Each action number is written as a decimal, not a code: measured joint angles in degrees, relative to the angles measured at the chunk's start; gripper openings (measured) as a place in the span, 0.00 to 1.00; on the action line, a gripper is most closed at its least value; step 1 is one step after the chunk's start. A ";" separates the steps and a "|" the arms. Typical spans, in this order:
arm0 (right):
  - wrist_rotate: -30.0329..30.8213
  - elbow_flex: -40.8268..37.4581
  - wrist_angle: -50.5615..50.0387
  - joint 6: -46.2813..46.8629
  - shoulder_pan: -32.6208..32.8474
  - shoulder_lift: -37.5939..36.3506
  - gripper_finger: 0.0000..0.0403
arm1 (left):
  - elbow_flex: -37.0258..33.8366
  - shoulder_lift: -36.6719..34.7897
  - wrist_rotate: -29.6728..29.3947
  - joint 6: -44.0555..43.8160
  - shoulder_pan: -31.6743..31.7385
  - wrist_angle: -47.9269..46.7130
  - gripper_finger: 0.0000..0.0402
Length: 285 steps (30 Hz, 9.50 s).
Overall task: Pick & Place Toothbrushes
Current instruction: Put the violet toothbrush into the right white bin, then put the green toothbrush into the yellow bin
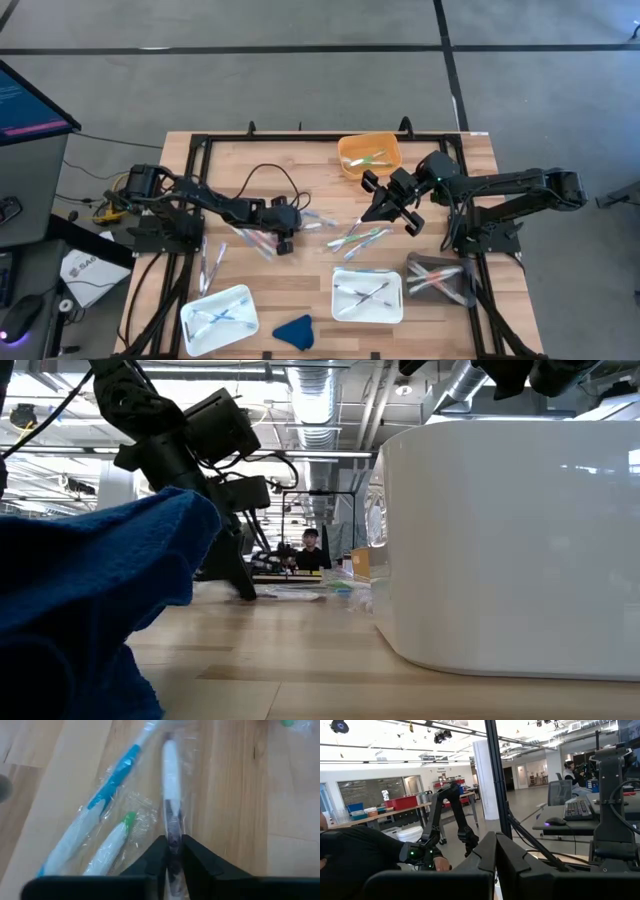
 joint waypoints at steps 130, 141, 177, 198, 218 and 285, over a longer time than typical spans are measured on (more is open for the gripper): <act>83.23 2.32 -57.77 -3.04 42.29 -21.73 0.00 | 53.58 29.14 2.38 -17.93 -18.08 -9.26 0.26; 83.23 2.32 -57.75 -4.59 42.29 -21.73 0.00 | 53.55 27.80 2.38 -10.43 -18.53 -1.12 0.28; 82.76 2.29 -50.80 -19.42 23.99 -22.03 0.00 | 46.92 9.52 -23.78 -17.32 -12.41 -42.49 0.18; 56.87 2.26 -50.23 -13.78 11.92 -17.58 0.00 | 4.95 -18.27 -15.83 -27.72 4.42 -24.18 0.14; 52.41 2.29 -49.22 -12.90 9.65 -16.35 0.00 | 1.31 -9.91 -3.23 -10.03 8.22 -20.91 0.50; 46.79 32.78 -71.03 -28.00 15.89 27.15 0.58 | 14.62 -8.04 -4.70 -20.59 -11.66 -14.61 0.01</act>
